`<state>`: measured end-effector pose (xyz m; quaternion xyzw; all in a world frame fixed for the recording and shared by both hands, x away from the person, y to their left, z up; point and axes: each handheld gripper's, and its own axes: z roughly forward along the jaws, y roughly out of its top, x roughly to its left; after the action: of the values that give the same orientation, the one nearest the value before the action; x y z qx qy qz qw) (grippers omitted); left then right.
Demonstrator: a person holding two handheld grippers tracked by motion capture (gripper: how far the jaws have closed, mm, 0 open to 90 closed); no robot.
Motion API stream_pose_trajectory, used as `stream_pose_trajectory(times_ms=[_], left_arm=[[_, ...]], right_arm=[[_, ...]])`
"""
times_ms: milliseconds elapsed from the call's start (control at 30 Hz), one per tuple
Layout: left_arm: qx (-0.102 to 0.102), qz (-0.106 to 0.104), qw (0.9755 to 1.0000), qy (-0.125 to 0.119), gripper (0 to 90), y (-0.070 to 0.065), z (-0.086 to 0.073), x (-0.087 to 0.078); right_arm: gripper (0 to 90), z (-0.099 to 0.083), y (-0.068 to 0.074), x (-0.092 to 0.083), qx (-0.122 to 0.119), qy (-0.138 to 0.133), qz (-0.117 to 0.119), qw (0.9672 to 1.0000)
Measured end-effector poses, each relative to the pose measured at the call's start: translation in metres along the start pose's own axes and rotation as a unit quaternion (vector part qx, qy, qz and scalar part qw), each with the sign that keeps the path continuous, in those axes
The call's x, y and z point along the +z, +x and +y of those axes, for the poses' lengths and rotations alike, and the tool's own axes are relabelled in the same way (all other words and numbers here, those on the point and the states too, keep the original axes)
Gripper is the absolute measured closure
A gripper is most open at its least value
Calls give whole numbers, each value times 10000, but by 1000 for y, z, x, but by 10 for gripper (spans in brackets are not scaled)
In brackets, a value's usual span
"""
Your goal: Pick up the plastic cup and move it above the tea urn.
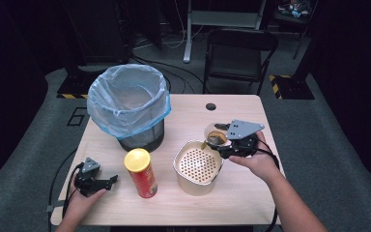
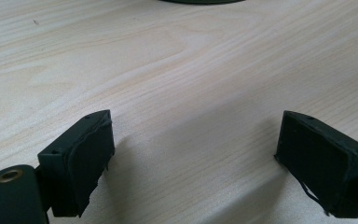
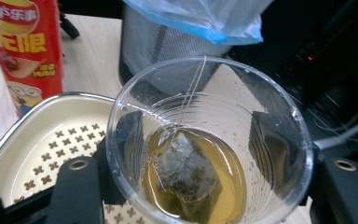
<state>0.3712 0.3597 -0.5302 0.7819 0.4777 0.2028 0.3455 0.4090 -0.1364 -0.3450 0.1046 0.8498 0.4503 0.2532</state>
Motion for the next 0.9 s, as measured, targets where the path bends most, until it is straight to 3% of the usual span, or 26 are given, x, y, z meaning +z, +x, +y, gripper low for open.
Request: stream_pose_trajectory(times_ms=[167,267,433,633,900], left_arm=[[0,0,10000,1,109,0,0,0],[-2,2,10000,-1,109,0,0,0],[-1,0,10000,0,109,0,0,0],[1,1,10000,0,109,0,0,0],[-3,2,10000,-1,109,0,0,0]], right_arm=[[353,-2,-14,11,68,-192,344,9992],[353,-1,-21,15,44,-247,393,9989],[351,3,-22,21,-486,-195,284,9982],[352,6,-11,23,-1074,-66,151,9941],[357,6,2,24,-1534,-34,16,9881]])
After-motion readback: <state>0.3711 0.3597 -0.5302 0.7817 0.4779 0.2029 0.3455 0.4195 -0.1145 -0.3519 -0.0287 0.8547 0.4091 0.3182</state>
